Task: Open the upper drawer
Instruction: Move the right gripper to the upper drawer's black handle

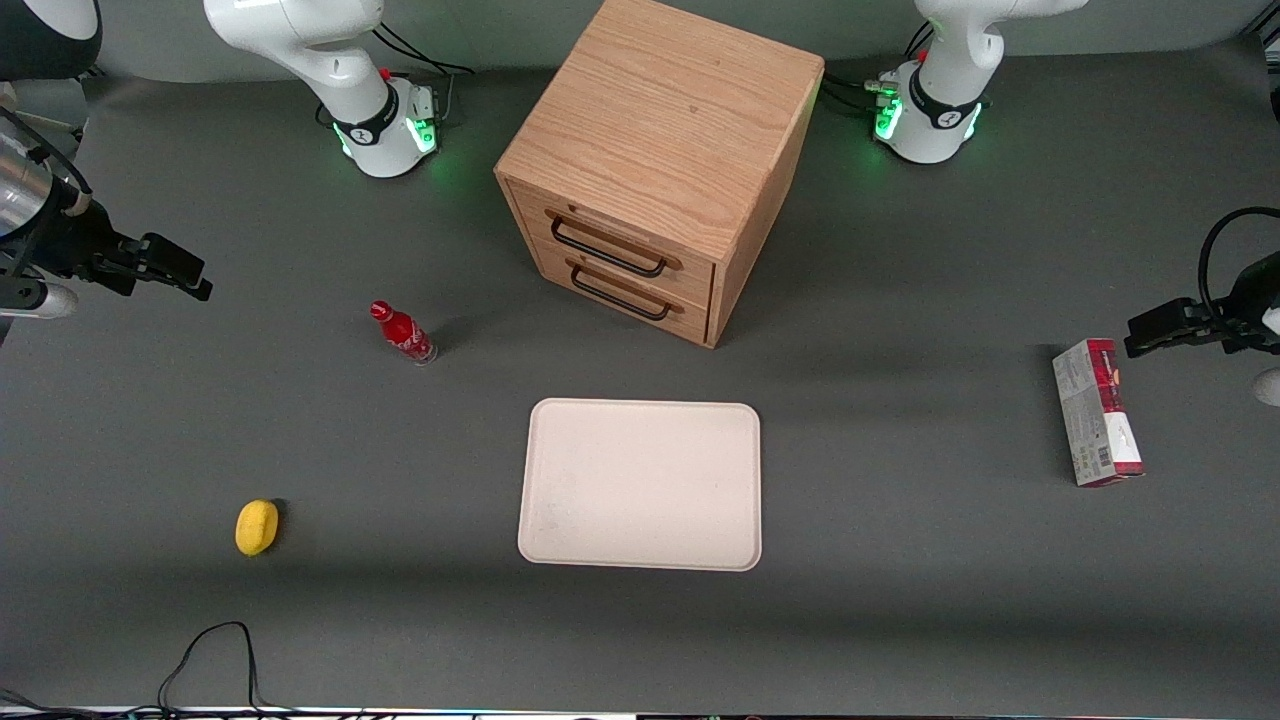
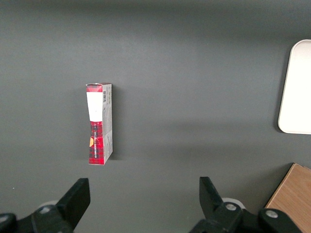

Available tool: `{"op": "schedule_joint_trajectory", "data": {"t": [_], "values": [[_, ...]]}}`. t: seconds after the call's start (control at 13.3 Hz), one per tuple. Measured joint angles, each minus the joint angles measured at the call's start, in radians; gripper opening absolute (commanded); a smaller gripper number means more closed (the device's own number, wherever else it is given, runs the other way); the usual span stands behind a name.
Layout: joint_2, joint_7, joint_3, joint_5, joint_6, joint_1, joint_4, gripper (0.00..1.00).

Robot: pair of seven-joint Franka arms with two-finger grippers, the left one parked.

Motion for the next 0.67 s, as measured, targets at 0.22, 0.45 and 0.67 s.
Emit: {"op": "schedule_joint_trajectory", "data": {"t": [0.22, 0.45, 0.67], "values": [[0.001, 0.01, 0.009, -0.001, 0.0, 0.001, 0.0, 1.0], [0.008, 0.013, 0.035, -0.001, 0.0, 0.002, 0.012, 1.0], [0.033, 0.016, 0.172, 0.001, -0.01, 0.005, 0.069, 1.0]]}}
